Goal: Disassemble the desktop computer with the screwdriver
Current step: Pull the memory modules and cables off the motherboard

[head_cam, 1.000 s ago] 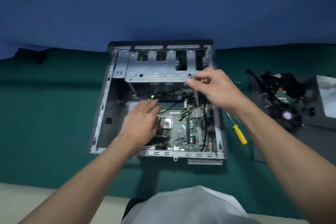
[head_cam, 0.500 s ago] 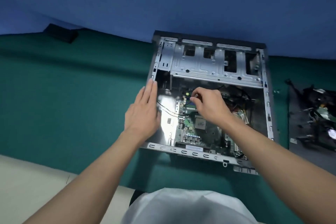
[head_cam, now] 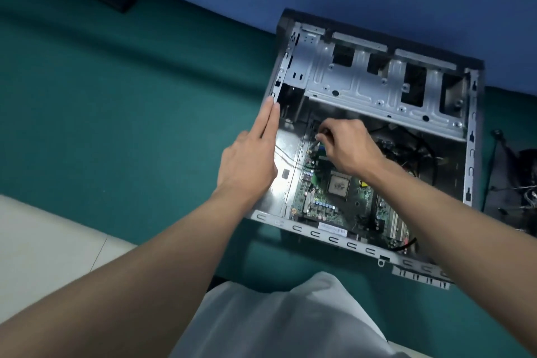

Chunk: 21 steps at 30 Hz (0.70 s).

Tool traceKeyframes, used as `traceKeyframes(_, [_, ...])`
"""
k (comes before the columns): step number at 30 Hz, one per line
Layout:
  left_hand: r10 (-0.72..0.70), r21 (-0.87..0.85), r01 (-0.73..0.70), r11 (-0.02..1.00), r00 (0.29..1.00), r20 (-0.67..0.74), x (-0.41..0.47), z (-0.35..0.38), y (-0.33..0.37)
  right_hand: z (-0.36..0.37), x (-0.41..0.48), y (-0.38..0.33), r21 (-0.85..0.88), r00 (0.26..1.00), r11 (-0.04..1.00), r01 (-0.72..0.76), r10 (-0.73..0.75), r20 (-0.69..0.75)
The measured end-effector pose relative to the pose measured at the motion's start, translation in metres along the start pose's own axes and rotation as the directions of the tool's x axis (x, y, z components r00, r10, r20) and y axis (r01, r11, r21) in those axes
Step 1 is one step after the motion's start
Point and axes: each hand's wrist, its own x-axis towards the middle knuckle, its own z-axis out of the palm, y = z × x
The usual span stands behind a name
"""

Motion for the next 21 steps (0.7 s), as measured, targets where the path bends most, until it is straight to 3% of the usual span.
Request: traceKeyframes(21, [-0.009, 0.057, 0.008, 0.998, 1.0, 0.006, 0.003, 0.0, 0.001, 0.005, 0.014, 0.012, -0.042, 0.998, 0.998, 0.056, -0.055, 0.02])
